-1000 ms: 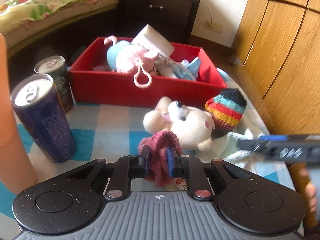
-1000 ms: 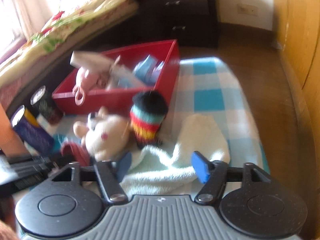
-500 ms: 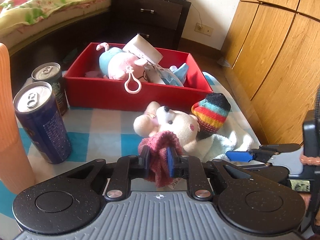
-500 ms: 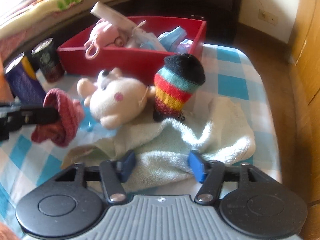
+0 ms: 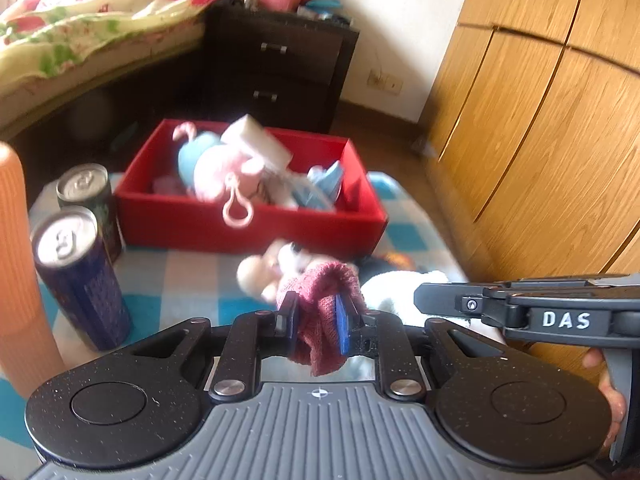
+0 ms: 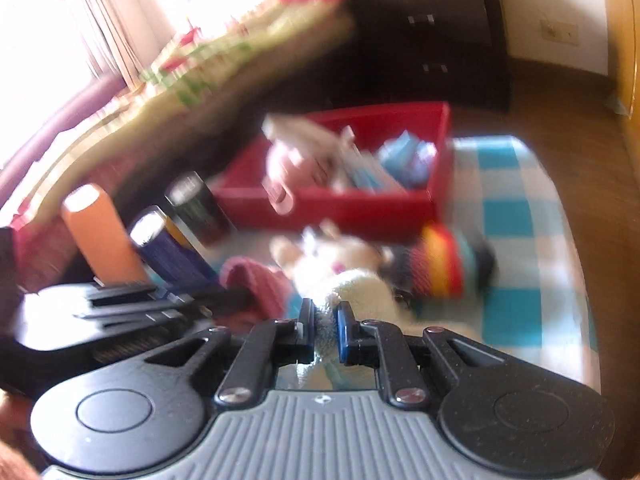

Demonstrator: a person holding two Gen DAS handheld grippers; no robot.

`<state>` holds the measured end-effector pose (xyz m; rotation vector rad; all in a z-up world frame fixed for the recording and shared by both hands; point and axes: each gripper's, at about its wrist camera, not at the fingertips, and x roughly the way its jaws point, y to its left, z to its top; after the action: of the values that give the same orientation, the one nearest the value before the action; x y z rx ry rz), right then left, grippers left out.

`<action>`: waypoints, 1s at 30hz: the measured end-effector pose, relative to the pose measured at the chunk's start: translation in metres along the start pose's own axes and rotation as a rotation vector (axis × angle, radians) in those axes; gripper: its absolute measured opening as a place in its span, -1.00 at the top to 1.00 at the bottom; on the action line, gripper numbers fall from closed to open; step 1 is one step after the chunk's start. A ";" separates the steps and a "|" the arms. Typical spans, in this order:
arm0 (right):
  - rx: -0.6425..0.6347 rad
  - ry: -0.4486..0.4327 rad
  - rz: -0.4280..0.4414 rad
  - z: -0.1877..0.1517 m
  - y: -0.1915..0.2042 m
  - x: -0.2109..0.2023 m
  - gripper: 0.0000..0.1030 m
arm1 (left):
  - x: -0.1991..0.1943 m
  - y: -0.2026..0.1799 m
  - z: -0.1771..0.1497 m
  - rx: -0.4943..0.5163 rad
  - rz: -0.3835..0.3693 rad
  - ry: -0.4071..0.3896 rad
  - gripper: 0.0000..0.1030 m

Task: Organize soft objects
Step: 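Lift the maroon hat with the left tool while the right tool grasps the white towel, then carry the maroon hat in the left tool to the red box while the right tool carries the towel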

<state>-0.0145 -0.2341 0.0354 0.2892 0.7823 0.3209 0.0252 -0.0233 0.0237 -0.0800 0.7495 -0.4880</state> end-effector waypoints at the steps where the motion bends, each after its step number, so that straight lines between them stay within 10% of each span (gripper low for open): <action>1: 0.014 -0.013 0.022 0.003 0.001 -0.004 1.00 | -0.003 -0.001 0.003 -0.003 -0.004 -0.013 0.65; 30: 0.012 -0.338 0.124 0.048 0.036 -0.056 1.00 | -0.052 -0.008 0.055 -0.023 -0.021 -0.271 0.64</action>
<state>-0.0228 -0.2292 0.1166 0.3919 0.4341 0.3721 0.0266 -0.0123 0.0988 -0.1720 0.4894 -0.4769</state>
